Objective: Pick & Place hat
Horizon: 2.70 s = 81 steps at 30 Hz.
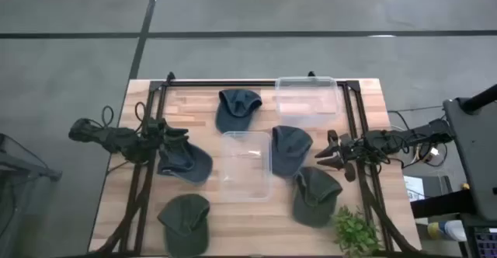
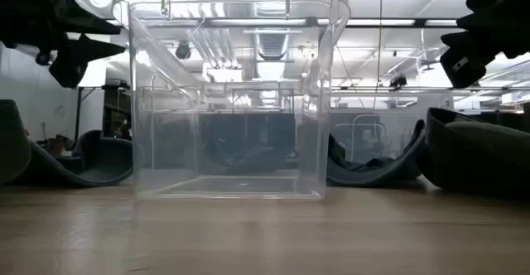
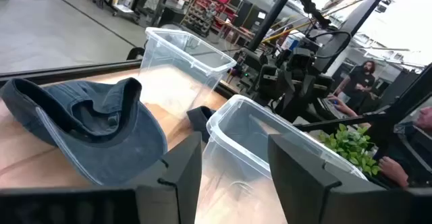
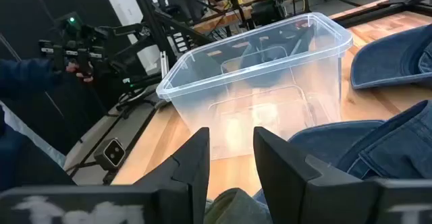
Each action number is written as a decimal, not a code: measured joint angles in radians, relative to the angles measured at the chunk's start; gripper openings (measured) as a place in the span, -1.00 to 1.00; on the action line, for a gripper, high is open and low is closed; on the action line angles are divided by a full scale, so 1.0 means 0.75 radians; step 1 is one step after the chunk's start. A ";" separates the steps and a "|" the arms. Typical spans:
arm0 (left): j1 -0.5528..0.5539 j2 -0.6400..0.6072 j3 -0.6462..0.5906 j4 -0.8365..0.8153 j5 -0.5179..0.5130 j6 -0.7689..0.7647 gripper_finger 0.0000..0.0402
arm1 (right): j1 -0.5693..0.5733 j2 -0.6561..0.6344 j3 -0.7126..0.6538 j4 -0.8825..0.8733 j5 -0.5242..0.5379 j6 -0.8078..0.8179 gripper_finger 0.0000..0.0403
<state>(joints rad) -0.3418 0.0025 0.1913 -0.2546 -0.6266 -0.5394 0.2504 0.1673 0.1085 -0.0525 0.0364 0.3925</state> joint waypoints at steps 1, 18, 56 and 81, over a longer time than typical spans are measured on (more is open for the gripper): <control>0.000 0.000 0.000 0.000 0.000 0.000 -0.19 | 0.000 0.000 0.000 0.001 0.000 0.000 -0.46; 0.000 0.000 0.000 -0.047 0.001 0.058 -0.19 | -0.001 -0.001 0.000 0.004 -0.002 0.000 -0.46; 0.000 0.000 0.000 -0.047 0.001 0.098 -0.19 | 0.007 0.911 0.955 -1.477 -0.585 1.057 -0.40; 0.000 0.000 0.000 -0.047 0.001 0.099 -0.19 | 0.297 1.124 0.744 -1.023 -0.571 2.070 0.48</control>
<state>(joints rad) -0.3420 0.0024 0.1913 -0.2897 -0.6258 -0.4651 0.4734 1.0103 0.6668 -0.8200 -0.3918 1.9449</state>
